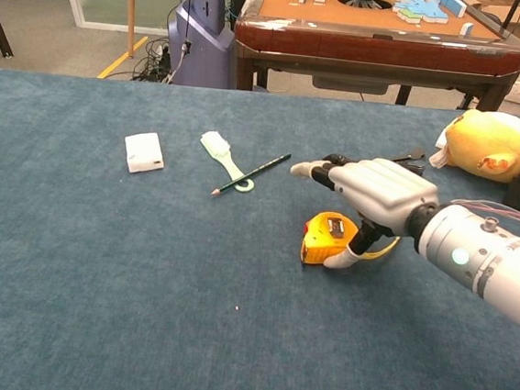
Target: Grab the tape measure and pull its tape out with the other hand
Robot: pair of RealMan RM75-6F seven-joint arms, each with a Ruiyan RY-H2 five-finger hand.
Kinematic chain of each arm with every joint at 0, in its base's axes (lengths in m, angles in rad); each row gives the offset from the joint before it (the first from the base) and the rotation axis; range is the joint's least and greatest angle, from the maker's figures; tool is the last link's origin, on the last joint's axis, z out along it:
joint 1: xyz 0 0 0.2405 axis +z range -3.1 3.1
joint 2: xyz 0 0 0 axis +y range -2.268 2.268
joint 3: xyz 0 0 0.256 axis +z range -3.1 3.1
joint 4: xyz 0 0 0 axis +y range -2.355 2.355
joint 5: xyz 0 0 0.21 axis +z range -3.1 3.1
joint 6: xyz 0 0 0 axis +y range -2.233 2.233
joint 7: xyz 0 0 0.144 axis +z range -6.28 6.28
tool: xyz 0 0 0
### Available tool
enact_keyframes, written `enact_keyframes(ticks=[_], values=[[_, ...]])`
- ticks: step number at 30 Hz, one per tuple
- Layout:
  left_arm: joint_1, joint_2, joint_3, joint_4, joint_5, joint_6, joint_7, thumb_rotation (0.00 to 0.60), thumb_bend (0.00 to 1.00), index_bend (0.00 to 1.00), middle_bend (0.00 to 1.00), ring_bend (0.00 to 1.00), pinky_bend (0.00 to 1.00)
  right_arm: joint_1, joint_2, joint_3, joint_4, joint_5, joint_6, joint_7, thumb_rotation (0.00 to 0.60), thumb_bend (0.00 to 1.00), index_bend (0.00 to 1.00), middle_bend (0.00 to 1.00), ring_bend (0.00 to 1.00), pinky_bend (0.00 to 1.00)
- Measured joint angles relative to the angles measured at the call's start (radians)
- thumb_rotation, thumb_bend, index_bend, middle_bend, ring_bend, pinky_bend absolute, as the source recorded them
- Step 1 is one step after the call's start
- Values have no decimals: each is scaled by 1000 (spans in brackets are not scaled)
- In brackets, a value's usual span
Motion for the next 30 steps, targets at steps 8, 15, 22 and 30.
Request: enact_keyframes(ticks=[8, 15, 22, 30], values=[[-2, -3, 4, -3, 3, -6, 0, 600, 178, 163, 0, 0, 16, 1, 49, -10, -43, 72, -40, -21, 600, 181, 177, 244, 97, 160], [-2, -4, 3, -9, 5, -4, 9, 600, 178, 163, 0, 0, 16, 10, 63, -22, -54, 91, -54, -21, 600, 256, 241, 287, 129, 160], [-2, -2, 1, -16, 5, -1, 16, 600, 178, 163, 0, 0, 16, 16, 70, -31, -56, 96, -52, -2, 600, 268, 262, 300, 140, 160], [-2, 0, 1, -19, 1, -3, 17, 600, 178, 163, 0, 0, 16, 24, 71, -40, -54, 102, -52, 2, 600, 279, 272, 304, 146, 160]])
